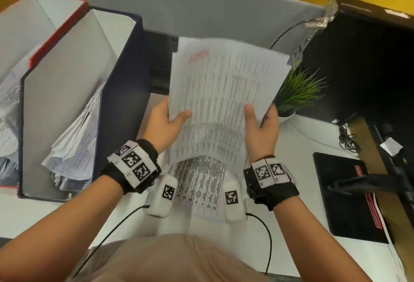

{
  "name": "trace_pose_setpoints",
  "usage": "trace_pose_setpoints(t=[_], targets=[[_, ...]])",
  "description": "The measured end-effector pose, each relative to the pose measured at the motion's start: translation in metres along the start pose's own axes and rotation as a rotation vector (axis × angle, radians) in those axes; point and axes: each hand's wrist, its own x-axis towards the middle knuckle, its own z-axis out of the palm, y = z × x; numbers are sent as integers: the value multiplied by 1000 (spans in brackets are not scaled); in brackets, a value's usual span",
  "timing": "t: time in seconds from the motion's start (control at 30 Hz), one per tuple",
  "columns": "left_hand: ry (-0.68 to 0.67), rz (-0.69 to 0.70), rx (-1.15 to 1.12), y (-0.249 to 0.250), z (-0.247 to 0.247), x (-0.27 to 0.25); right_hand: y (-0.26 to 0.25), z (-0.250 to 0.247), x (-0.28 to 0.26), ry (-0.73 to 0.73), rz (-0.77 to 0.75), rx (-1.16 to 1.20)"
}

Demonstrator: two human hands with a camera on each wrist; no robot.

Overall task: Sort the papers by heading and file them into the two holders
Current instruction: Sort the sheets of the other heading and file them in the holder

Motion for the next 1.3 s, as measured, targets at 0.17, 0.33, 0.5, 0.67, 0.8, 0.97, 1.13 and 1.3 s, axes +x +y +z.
trace_pose_setpoints(t=[0.17, 0.33, 0.5, 0.67, 0.8, 0.97, 1.13, 1.3], targets=[[27, 8, -95, 4, 0, -2, -9, 5, -3, -46, 75, 54], [48, -85, -112, -14, 11, -14, 2, 5, -14, -29, 171, 29], [17, -80, -137, -18, 6, -12, 12, -4, -14, -36, 138, 41], [-61, -275, 33, -48, 18, -25, 46, 2, -38, -4, 288, 9], [38, -254, 51, -39, 13, -22, 43, 8, -30, 10, 309, -29], [100, -121, 121, 10, -8, -9, 13, 14, -10, -34, 172, 38], [96, -66, 160, 66, -51, 3, -2, 16, -5, -144, 68, 37], [78, -224, 273, 94, -123, 12, 29, 3, -16, -210, 201, -66]])
